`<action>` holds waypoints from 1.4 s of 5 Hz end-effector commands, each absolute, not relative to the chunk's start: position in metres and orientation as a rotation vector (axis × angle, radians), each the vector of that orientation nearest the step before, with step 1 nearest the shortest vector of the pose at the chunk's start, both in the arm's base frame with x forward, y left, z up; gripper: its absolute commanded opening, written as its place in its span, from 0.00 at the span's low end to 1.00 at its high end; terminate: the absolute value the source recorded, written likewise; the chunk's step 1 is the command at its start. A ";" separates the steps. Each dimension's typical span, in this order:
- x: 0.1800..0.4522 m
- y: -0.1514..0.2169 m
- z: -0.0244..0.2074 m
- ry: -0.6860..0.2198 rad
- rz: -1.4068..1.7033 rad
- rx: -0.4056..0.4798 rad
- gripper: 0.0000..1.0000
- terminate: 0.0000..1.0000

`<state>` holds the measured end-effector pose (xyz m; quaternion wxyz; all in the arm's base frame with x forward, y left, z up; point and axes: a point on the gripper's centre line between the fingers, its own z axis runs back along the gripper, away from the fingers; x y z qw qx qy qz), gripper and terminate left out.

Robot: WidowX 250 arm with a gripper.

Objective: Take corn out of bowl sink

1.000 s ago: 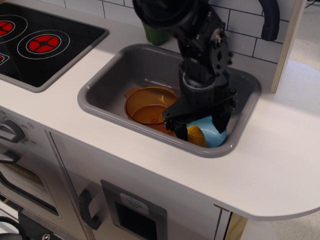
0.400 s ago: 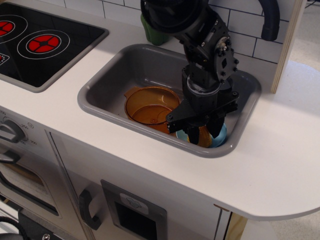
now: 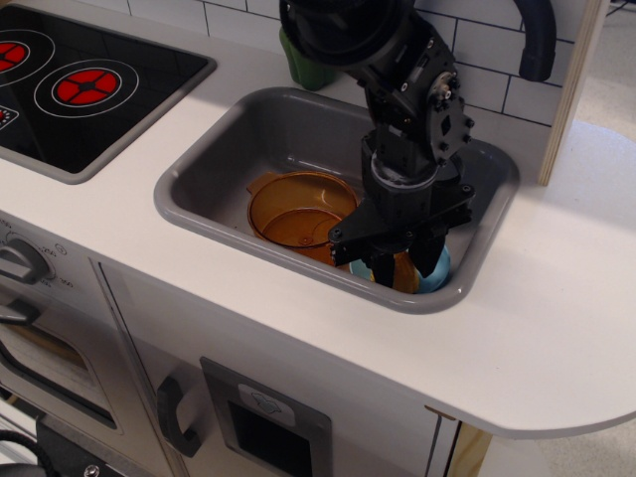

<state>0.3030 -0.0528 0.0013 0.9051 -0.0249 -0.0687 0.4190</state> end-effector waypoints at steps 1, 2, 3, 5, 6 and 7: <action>0.327 -0.052 0.055 -0.198 0.889 -0.168 0.00 0.00; 0.335 -0.049 0.071 -0.204 0.909 -0.211 0.00 0.00; 0.347 -0.042 0.079 -0.215 0.949 -0.226 0.00 0.00; 0.375 -0.009 0.077 -0.197 1.051 -0.182 0.00 0.00; 0.380 0.006 0.066 -0.151 1.051 -0.128 0.00 0.00; 0.383 0.017 0.061 -0.158 1.061 -0.096 0.00 0.00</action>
